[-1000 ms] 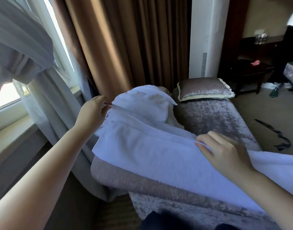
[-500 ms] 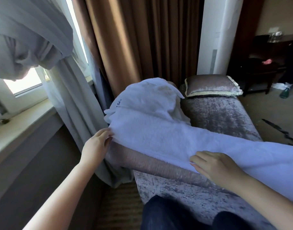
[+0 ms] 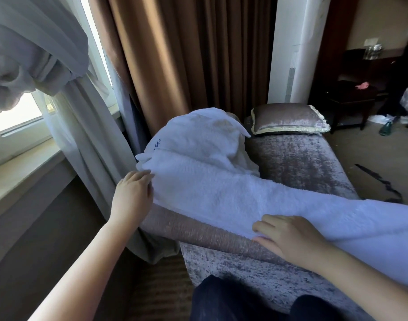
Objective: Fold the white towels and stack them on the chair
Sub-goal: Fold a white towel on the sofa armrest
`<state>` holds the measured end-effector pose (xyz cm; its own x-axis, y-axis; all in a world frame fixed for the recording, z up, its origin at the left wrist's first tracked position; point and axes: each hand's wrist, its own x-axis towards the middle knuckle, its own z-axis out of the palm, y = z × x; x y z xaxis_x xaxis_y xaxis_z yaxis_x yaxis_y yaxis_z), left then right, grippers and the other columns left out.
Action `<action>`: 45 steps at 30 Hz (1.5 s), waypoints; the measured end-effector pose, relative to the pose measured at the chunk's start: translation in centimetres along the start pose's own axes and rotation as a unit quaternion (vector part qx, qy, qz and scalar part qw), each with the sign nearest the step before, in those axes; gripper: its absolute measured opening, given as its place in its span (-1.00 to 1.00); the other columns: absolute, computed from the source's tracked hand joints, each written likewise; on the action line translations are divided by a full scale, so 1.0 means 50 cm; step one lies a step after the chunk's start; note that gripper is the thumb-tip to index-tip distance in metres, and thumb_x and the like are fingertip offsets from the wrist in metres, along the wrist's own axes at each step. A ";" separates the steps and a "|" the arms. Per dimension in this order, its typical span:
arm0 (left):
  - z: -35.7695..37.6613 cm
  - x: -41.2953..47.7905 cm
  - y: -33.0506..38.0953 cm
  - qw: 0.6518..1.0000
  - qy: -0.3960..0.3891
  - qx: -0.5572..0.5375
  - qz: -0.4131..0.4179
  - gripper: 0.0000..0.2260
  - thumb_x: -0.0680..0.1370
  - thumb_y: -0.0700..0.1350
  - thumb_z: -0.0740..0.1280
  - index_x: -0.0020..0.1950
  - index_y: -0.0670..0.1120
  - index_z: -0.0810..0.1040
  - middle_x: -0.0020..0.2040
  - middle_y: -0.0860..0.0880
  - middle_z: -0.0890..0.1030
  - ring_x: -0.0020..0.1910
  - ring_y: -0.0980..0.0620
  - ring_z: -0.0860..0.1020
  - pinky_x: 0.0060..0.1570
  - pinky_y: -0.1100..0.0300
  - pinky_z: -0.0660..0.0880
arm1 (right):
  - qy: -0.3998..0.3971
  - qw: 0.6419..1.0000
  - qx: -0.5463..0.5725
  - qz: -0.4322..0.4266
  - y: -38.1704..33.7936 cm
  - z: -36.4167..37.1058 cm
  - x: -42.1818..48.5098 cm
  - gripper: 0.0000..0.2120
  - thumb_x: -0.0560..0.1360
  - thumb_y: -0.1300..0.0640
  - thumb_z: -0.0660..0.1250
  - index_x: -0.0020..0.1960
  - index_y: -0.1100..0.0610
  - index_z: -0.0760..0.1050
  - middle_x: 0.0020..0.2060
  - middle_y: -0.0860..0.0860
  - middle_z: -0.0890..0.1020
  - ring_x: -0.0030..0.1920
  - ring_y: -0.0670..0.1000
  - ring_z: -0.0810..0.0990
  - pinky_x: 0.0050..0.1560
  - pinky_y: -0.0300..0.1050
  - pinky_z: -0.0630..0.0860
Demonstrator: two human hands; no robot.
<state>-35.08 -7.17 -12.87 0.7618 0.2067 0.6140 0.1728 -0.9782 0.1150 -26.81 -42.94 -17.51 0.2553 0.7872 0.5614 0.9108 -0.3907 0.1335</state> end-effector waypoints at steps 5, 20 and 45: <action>0.048 0.052 0.086 0.996 -0.073 -0.038 0.042 -0.53 0.63 0.04 0.06 0.44 -0.17 0.42 0.46 -0.13 0.39 0.47 -0.20 0.29 0.42 -0.17 0.21 | 0.102 0.993 0.007 0.053 0.001 -0.002 0.079 -0.69 0.59 0.03 0.14 -0.13 0.10 0.62 -0.21 -0.04 0.59 -0.22 0.00 0.56 -0.32 -0.14 0.49; 0.107 0.069 0.145 0.995 -0.085 -0.025 -0.034 -0.54 0.68 -0.06 0.02 0.58 -0.12 0.11 0.58 -0.03 0.10 0.58 -0.04 0.00 0.52 -0.09 -0.09 | -0.014 0.975 0.033 0.220 0.028 0.051 0.100 -0.55 0.56 -0.06 0.06 0.21 0.14 0.57 0.19 0.02 0.60 0.21 0.04 0.55 0.19 -0.01 0.53; 0.200 -0.015 0.642 0.938 -0.118 -0.237 0.225 -0.56 0.63 0.10 0.07 0.32 -0.11 0.53 0.31 -0.03 0.55 0.38 -0.03 0.42 0.38 -0.06 0.35 | -0.074 0.895 -0.345 0.272 0.220 -0.248 -0.349 -0.91 0.22 0.26 0.39 -0.32 0.13 0.50 -0.40 0.02 0.51 -0.14 0.12 0.47 -0.19 -0.03 0.21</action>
<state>-23.88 -38.53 -17.47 0.8171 -0.2859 0.5006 -0.4544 -0.8538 0.2540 -25.29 -66.88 -15.73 0.6865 0.4252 0.5899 0.2339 -0.8973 0.3745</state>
